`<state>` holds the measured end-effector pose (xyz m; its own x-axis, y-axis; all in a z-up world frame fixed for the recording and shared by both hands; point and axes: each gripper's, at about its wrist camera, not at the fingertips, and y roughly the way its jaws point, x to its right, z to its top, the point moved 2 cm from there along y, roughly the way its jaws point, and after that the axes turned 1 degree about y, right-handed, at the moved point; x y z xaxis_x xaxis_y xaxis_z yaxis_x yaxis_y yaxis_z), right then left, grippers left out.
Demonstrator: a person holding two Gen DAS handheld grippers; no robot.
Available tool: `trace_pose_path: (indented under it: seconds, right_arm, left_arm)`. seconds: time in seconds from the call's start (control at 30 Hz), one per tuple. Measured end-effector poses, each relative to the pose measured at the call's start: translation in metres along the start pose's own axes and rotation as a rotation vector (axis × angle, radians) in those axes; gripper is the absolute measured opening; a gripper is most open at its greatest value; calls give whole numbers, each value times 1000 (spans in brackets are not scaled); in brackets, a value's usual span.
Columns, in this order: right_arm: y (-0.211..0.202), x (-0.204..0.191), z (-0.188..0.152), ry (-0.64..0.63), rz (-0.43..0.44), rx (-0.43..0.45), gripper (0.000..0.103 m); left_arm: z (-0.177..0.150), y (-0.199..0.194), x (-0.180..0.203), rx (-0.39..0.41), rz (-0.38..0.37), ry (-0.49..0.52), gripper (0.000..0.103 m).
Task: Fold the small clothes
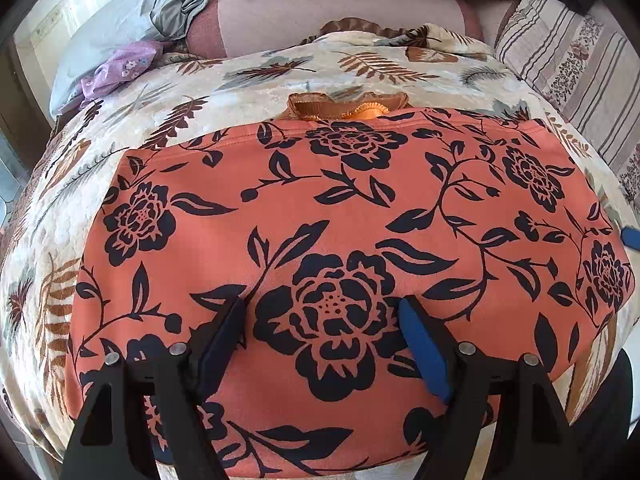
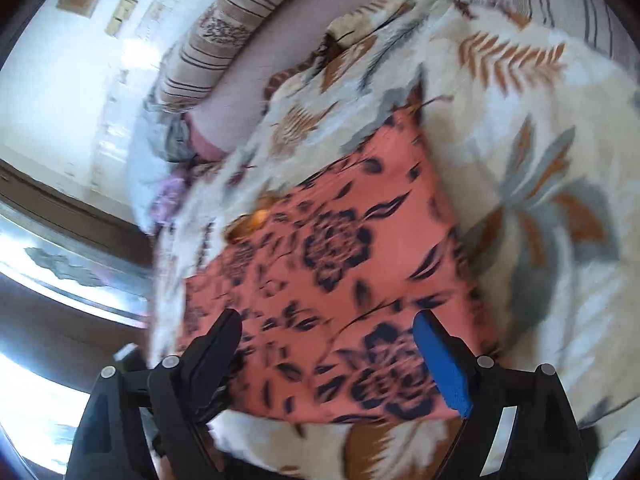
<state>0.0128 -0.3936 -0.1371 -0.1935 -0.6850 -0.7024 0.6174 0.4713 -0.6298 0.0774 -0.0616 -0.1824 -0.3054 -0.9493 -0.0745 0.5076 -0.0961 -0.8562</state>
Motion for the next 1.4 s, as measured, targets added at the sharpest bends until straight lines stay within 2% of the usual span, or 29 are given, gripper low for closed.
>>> trace_pose_path:
  seconds: [0.07, 0.1, 0.13, 0.17, 0.2, 0.23, 0.3, 0.33, 0.4, 0.43, 0.47, 0.57, 0.67, 0.73, 0.8, 0.83, 0.87, 0.9, 0.93, 0.97, 1.03, 1.07, 1.1, 1.13, 1.17, 1.23, 1.27, 1.33, 1.4]
  right_arm:
    - [12, 2, -7, -18, 14, -38, 87]
    - [22, 11, -9, -4, -14, -57, 86]
    - [29, 23, -11, 30, -47, -75, 71]
    - [33, 38, -10, 74, -88, -79, 39]
    - [31, 50, -9, 110, -119, -65, 25]
    - [26, 56, -8, 139, -108, -55, 20]
    - [15, 54, -11, 138, -129, -21, 22]
    - [9, 51, -14, 128, -132, -6, 27]
    - [-5, 45, -24, 146, -106, 25, 52]
    - [-10, 45, -29, 168, -76, 48, 82]
    - [-18, 44, -38, 188, -39, 81, 86]
    - [-23, 46, -61, 228, -9, 66, 86]
    - [-16, 53, -72, 280, 28, 51, 86]
    - [-7, 58, -69, 297, 24, 60, 86]
    - [0, 65, -60, 333, 36, 85, 86]
    - [0, 65, -55, 345, 40, 107, 85]
    - [-2, 63, -50, 335, 38, 128, 80]
    - [-2, 60, -44, 318, 31, 149, 74]
    - [-2, 58, -40, 316, 25, 157, 61]
    - [-2, 58, -37, 316, 23, 158, 57]
    - [-2, 58, -36, 305, 7, 157, 57]
    - [0, 59, -38, 304, -2, 152, 59]
    - [3, 58, -39, 302, -6, 149, 60]
    - [7, 57, -40, 293, -11, 140, 63]
    - [9, 57, -40, 286, -12, 141, 63]
    - [10, 56, -38, 283, -13, 140, 64]
    - [9, 52, -34, 264, -20, 139, 64]
    - [7, 47, -30, 226, -46, 147, 63]
    - [11, 44, -27, 208, -73, 134, 63]
  left_arm:
    - [0, 0, 0, 0, 1, 1, 80]
    - [0, 0, 0, 1, 2, 1, 80]
    - [0, 0, 0, 0, 0, 0, 80]
    - [0, 0, 0, 0, -2, 1, 80]
    - [0, 0, 0, -1, -4, 0, 80]
    - [0, 0, 0, -1, -5, -1, 80]
    - [0, 1, 0, 2, -2, 1, 80]
    - [-1, 1, 0, 3, 0, 2, 80]
    - [-1, 1, -1, 4, -5, -2, 80]
    - [-1, 0, -2, 3, -10, -5, 80]
    - [0, -2, -3, 3, -18, -13, 80]
    - [5, -12, -10, -2, -59, -65, 79]
    - [12, -33, -18, 72, -109, -144, 79]
    - [14, -38, -17, 94, -117, -150, 79]
    - [9, -22, -10, 39, -94, -108, 79]
    - [4, -7, -7, -22, -68, -73, 80]
    - [-2, 3, -2, -38, -40, -32, 80]
    - [-2, -2, 0, 6, -23, -12, 81]
    - [-2, -6, 2, 5, -20, -11, 79]
    - [0, -11, 3, 0, -35, -27, 78]
    - [5, -27, 3, 62, -77, -57, 78]
    - [6, -32, 5, 89, -70, -53, 78]
    - [6, -30, 8, 87, -51, -41, 78]
    - [4, -20, 13, 51, -42, -20, 78]
    - [0, -3, 17, -17, -40, 8, 79]
    - [1, -2, 19, 8, -15, 25, 80]
    - [5, -8, 18, -5, -29, 6, 79]
    - [13, -21, 16, 32, -48, -21, 79]
    - [17, -23, 14, 46, -9, -9, 79]
